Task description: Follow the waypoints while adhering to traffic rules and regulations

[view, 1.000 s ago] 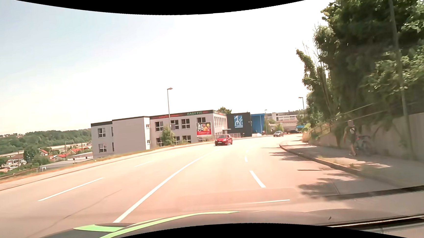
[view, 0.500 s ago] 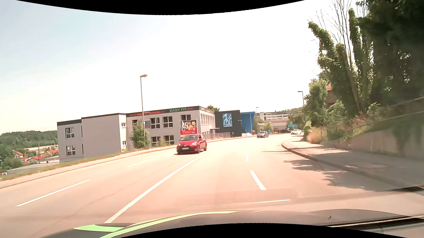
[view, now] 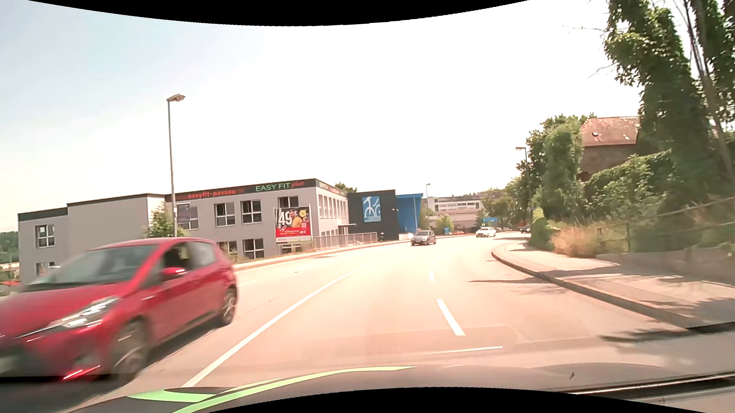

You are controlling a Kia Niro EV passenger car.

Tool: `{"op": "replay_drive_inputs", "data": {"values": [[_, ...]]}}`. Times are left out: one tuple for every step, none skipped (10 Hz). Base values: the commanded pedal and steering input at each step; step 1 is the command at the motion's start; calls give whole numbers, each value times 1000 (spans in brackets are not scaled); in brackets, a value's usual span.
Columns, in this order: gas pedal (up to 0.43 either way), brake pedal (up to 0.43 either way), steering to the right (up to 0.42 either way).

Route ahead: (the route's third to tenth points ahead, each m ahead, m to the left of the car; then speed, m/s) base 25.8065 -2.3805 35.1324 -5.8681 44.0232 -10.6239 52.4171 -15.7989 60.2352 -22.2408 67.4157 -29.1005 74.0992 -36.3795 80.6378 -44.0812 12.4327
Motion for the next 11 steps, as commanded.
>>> {"op": "replay_drive_inputs", "data": {"values": [[0,0,46],[0,0,46],[0,0,46],[0,0,48],[0,0,49],[0,0,51],[0,0,52],[0,0,53],[0,0,53],[0,0,53],[0,0,53]]}}
